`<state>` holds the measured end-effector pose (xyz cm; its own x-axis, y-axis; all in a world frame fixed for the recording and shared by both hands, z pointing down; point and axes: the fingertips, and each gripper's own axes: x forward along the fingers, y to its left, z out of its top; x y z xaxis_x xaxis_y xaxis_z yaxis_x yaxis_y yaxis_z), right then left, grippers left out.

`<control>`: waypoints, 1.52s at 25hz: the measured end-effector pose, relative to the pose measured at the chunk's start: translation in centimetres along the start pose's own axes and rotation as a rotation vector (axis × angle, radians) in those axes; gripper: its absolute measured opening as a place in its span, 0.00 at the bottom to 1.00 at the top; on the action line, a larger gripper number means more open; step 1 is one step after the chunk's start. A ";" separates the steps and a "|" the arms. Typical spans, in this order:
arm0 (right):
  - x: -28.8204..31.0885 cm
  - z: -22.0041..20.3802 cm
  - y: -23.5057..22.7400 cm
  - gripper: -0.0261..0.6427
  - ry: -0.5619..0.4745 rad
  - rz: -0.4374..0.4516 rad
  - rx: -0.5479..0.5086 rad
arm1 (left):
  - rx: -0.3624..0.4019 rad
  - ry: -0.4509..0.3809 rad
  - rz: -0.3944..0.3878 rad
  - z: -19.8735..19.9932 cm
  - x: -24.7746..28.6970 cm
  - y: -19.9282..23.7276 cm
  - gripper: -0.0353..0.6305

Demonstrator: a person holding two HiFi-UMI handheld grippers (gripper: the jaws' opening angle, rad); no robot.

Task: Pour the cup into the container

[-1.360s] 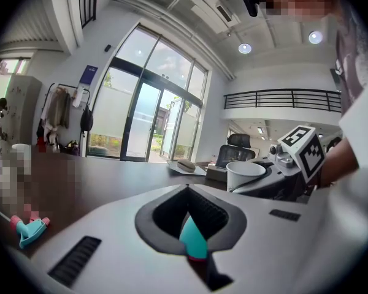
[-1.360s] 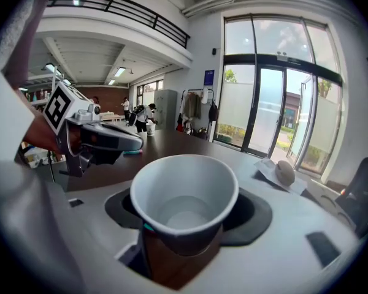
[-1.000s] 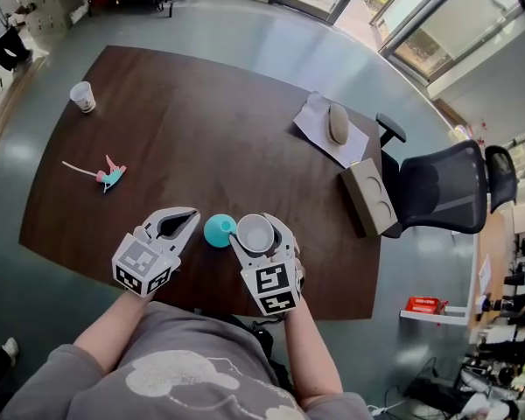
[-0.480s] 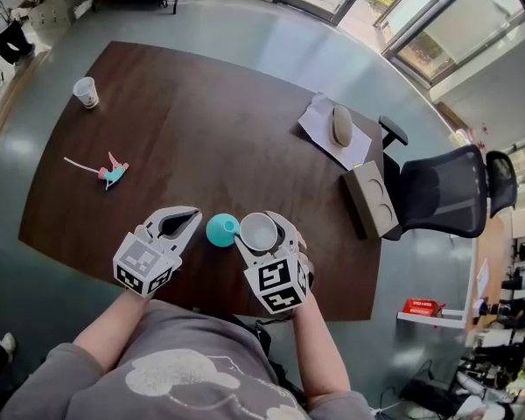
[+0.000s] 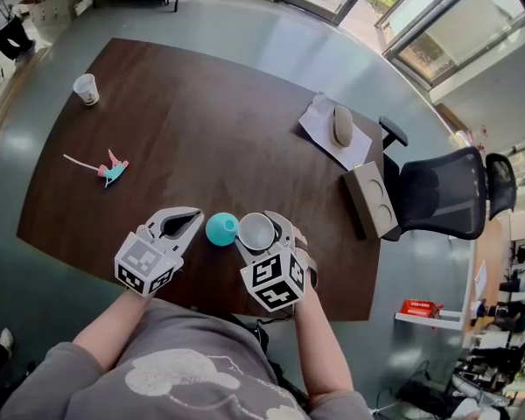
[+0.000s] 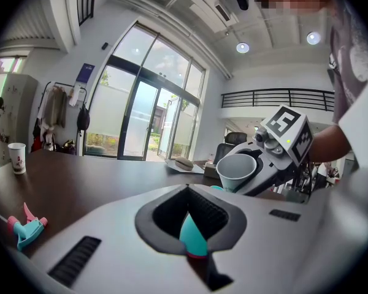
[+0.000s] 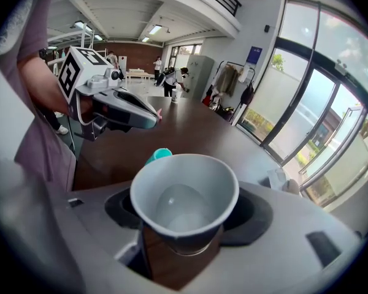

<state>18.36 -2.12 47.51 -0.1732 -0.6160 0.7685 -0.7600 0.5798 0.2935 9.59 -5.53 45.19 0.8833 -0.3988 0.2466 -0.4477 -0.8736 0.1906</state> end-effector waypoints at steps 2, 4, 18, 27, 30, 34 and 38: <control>0.0 0.0 -0.1 0.48 0.014 0.000 -0.008 | 0.001 0.000 -0.002 -0.1 0.1 -0.1 0.06; 0.0 0.0 0.0 0.48 0.025 0.007 -0.011 | 0.002 0.001 -0.005 -0.1 0.1 -0.2 0.06; 0.1 0.1 0.3 0.48 0.127 0.029 -0.072 | -0.014 -0.004 -0.014 -0.1 0.3 -0.5 0.06; 0.4 0.3 0.2 0.48 0.181 -0.007 -0.137 | -0.018 -0.006 -0.016 -0.1 0.6 -0.2 0.06; 0.5 0.3 0.1 0.48 0.205 -0.021 -0.159 | -0.021 -0.006 -0.018 -0.1 0.7 -0.3 0.06; 0.5 0.5 -0.2 0.48 0.230 -0.036 -0.181 | -0.024 -0.009 -0.018 0.0 0.8 -0.2 0.06; 0.4 0.3 -0.2 0.48 0.268 -0.046 -0.208 | -0.029 -0.013 -0.017 0.0 0.7 0.0 0.06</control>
<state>18.22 -2.67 47.60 0.0501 -0.4978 0.8659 -0.6146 0.6680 0.4196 10.26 -5.80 45.34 0.8923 -0.3881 0.2306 -0.4366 -0.8719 0.2217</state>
